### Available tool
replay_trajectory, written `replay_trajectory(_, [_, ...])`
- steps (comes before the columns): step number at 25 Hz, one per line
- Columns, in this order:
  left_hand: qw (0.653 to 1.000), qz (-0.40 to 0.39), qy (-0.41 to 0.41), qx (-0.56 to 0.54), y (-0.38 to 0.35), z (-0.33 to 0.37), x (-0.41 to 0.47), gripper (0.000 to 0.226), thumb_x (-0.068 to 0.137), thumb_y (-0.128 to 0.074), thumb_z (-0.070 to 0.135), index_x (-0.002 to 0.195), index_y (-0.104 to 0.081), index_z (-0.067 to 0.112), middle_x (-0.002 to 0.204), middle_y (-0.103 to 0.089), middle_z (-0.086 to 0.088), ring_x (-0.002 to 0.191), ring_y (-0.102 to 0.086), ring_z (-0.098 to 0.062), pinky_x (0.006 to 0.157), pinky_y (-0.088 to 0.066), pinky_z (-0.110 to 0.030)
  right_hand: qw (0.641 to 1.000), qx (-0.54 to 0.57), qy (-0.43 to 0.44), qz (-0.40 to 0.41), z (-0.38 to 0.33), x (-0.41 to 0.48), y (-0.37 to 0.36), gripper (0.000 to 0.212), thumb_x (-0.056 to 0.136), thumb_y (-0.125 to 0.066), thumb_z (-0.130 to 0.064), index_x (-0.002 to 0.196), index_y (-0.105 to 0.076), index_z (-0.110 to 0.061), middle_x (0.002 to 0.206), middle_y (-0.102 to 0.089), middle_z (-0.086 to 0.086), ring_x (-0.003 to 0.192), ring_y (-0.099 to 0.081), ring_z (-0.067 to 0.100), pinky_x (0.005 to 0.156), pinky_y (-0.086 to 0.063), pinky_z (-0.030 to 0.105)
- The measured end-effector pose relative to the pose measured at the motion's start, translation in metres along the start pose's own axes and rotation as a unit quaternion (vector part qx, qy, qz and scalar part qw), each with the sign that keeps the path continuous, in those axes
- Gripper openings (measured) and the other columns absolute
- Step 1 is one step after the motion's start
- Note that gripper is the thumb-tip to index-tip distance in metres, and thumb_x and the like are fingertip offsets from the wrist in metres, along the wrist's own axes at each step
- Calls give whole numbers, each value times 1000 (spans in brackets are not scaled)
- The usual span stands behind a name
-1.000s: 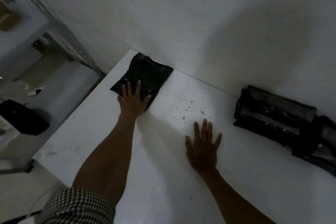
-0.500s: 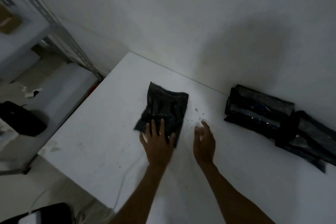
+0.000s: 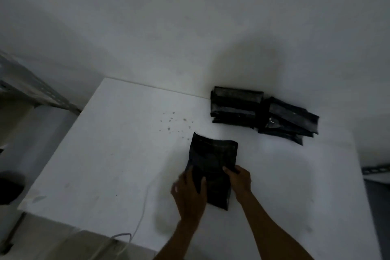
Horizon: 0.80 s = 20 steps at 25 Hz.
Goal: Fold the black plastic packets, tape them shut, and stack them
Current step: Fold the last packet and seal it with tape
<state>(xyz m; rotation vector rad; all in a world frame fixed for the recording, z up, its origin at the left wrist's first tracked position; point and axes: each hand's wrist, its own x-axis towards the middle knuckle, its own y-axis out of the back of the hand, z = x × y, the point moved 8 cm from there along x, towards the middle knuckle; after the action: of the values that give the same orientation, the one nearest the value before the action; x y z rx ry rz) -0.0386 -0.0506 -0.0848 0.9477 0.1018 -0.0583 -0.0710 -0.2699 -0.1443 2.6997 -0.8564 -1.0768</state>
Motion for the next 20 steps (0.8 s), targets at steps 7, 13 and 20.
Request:
replay_trajectory(7, [948,-309,43,-60,-57,40,51,78,89,-58,59,152,-27,25,131,-62,-10,120,-58,-29,98,-46,-37,997,38,14,69,22,-6,79,27,83,-76,-38,100,-72,-17,97,-73,5,87,-67,18,80,-58,36])
replay_trajectory(13, [933,-235,-211,171,-103,93,17,72,97,-46,51,156,-11,30,160,-23,-9,141,-33,-29,109,-38,-45,943,-200,204,172,16,-24,122,54,100,-54,-27,149,-38,-13,147,-48,7,133,-46,25,111,-38,42])
replay_trajectory(20, [883,-221,-297,289,-138,77,33,67,93,-15,71,153,-21,41,162,-16,-4,148,-18,-34,112,-6,-62,847,-467,255,24,41,9,100,79,94,8,-66,157,-9,-22,163,5,-3,151,4,16,122,1,50])
